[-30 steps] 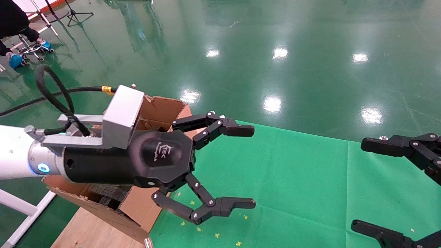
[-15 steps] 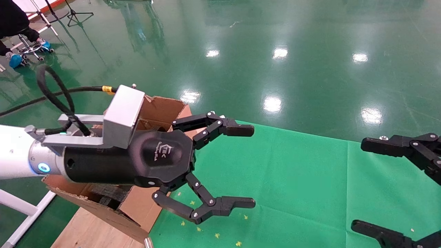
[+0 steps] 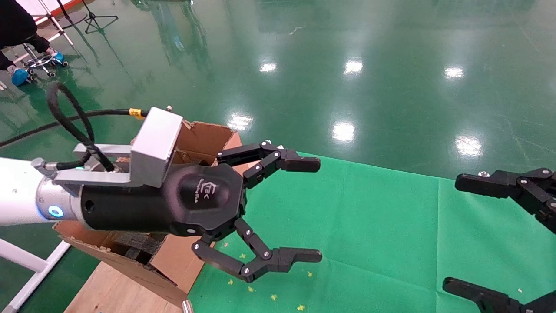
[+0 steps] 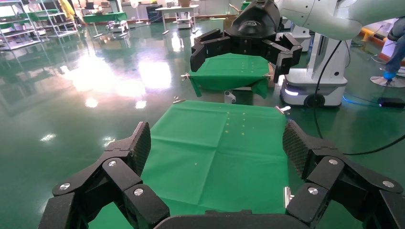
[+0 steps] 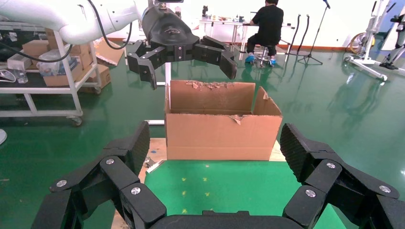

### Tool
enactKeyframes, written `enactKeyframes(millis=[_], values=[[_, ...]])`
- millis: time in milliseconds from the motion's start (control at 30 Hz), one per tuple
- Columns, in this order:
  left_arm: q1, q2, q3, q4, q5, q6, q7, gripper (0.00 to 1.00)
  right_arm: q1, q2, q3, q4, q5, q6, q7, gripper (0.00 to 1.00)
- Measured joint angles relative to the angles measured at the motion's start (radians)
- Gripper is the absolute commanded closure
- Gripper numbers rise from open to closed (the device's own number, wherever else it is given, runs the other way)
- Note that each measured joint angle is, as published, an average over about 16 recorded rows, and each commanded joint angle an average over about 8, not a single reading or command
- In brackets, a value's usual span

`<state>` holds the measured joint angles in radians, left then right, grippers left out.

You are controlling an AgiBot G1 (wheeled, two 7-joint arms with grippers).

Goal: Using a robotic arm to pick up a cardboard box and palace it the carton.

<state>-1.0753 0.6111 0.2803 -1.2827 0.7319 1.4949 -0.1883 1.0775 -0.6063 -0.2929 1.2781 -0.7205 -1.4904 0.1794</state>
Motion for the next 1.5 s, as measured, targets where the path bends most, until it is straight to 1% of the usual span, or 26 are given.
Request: enactKeyframes(millis=[1500], values=[[0.000, 0.000, 0.000, 0.000, 0.001, 0.000, 0.000, 0.00, 0.000, 0.000, 0.000, 0.000, 0.000, 0.000, 0.000, 0.00]])
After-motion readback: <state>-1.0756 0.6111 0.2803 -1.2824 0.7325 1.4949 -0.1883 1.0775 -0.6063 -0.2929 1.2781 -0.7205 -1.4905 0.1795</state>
